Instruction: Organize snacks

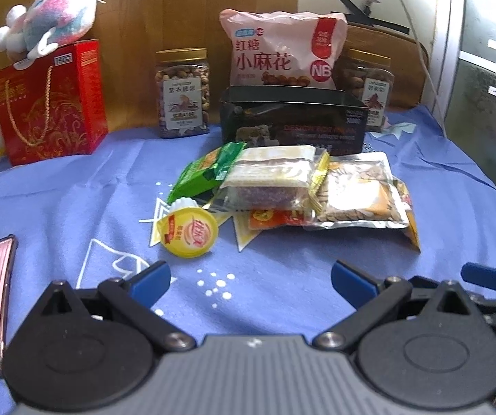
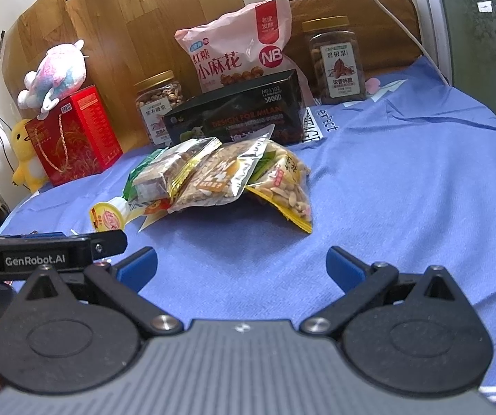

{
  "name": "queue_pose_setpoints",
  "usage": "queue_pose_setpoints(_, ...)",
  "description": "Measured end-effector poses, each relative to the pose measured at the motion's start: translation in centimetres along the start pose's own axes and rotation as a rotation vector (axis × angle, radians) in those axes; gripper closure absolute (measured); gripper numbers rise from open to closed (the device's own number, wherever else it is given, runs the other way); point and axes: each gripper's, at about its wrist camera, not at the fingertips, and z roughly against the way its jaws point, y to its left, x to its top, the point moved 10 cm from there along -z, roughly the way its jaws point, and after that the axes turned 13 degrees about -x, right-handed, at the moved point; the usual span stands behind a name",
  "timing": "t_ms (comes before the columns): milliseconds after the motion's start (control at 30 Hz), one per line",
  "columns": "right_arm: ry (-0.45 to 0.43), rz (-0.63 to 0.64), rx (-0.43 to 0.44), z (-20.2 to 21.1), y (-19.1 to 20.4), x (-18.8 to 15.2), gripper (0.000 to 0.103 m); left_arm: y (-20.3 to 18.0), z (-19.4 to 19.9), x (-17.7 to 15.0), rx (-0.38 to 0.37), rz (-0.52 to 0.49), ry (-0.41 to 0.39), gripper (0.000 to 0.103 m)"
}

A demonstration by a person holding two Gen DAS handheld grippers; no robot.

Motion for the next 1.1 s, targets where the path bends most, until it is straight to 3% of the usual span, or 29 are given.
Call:
queue_pose_setpoints(300,-0.005,0.0,0.009,0.1,0.0,-0.1,0.0,0.0,-0.2,-0.1,0.0,-0.008,0.011,0.0)
queue_pose_setpoints(667,-0.013,0.005,0.012,0.4,0.2,-0.1,0.0,1.1,-0.7,-0.5,0.067,0.001,0.049,0.0)
queue_pose_setpoints(1100,-0.012,0.002,0.023,0.6,0.2,-0.1,0.0,2.3,-0.4,0.0,0.134,0.006,0.041,0.0)
